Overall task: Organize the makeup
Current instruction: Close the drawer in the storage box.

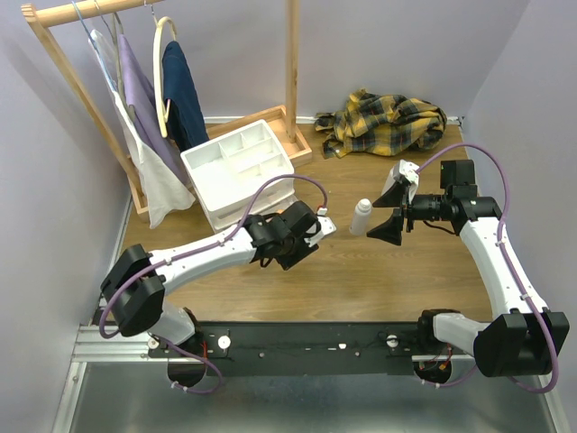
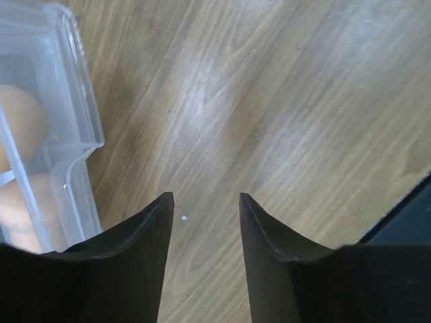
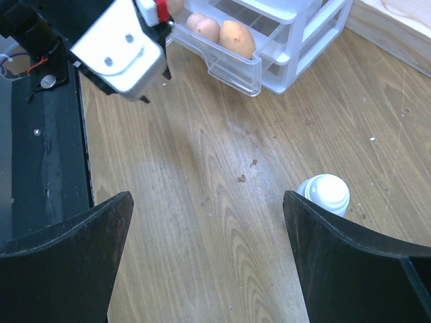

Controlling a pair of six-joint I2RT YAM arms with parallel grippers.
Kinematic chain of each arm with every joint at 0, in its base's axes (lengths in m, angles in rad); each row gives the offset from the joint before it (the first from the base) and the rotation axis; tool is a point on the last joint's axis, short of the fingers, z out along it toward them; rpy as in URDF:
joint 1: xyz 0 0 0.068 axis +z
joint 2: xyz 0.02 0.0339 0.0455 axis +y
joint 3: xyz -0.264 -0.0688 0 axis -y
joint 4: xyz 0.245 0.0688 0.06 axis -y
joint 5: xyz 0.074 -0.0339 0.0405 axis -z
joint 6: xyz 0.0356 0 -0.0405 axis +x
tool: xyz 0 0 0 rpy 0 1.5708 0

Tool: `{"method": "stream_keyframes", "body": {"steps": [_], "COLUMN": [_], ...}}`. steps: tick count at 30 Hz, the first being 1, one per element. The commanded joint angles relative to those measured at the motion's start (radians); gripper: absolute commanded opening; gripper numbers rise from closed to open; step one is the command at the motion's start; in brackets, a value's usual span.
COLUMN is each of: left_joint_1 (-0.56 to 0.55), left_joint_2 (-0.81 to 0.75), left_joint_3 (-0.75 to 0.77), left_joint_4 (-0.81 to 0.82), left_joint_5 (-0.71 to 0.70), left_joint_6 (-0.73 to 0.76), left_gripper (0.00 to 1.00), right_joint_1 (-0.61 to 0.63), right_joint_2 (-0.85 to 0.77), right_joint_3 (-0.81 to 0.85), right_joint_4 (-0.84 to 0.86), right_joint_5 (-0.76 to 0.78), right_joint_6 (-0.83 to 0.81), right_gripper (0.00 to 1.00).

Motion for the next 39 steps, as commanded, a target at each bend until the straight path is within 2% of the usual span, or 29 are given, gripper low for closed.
{"method": "stream_keyframes", "body": {"steps": [1, 4, 6, 10, 11, 14, 15, 26, 39], "left_joint_1": [-0.008, -0.006, -0.006, 0.006, 0.020, 0.044, 0.049, 0.095, 0.095], "left_joint_2": [0.056, 0.073, 0.080, 0.088, 0.091, 0.096, 0.094, 0.041, -0.228], "left_joint_3": [0.051, 0.062, 0.067, 0.058, 0.058, 0.065, 0.073, 0.076, -0.014], "left_joint_4": [-0.049, -0.052, -0.050, -0.029, -0.026, -0.024, -0.027, 0.011, 0.121], "left_joint_5": [-0.180, -0.258, -0.297, -0.390, -0.422, -0.450, -0.458, -0.423, -0.207], "left_joint_6": [-0.015, -0.015, -0.016, -0.029, -0.035, -0.048, -0.050, -0.050, -0.068], "left_gripper": [0.49, 0.49, 0.52, 0.71, 0.80, 0.97, 0.99, 0.99, 0.99], "right_joint_1": [-0.005, -0.005, -0.005, -0.005, -0.005, -0.005, -0.005, -0.005, -0.005], "right_joint_2": [-0.010, -0.012, -0.013, -0.016, -0.018, -0.021, -0.022, -0.032, -0.035], "right_joint_3": [-0.017, -0.019, -0.019, -0.017, -0.017, -0.017, -0.017, -0.014, -0.016], "right_joint_4": [-0.014, -0.014, -0.014, -0.015, -0.017, -0.018, -0.021, -0.026, -0.018], "right_joint_5": [0.012, 0.009, 0.007, 0.006, 0.004, 0.001, 0.000, -0.002, 0.004], "right_joint_6": [-0.008, -0.008, -0.008, -0.009, -0.009, -0.011, -0.012, -0.017, -0.015], "right_gripper": [1.00, 1.00, 1.00, 1.00, 1.00, 1.00, 1.00, 1.00, 1.00]}}
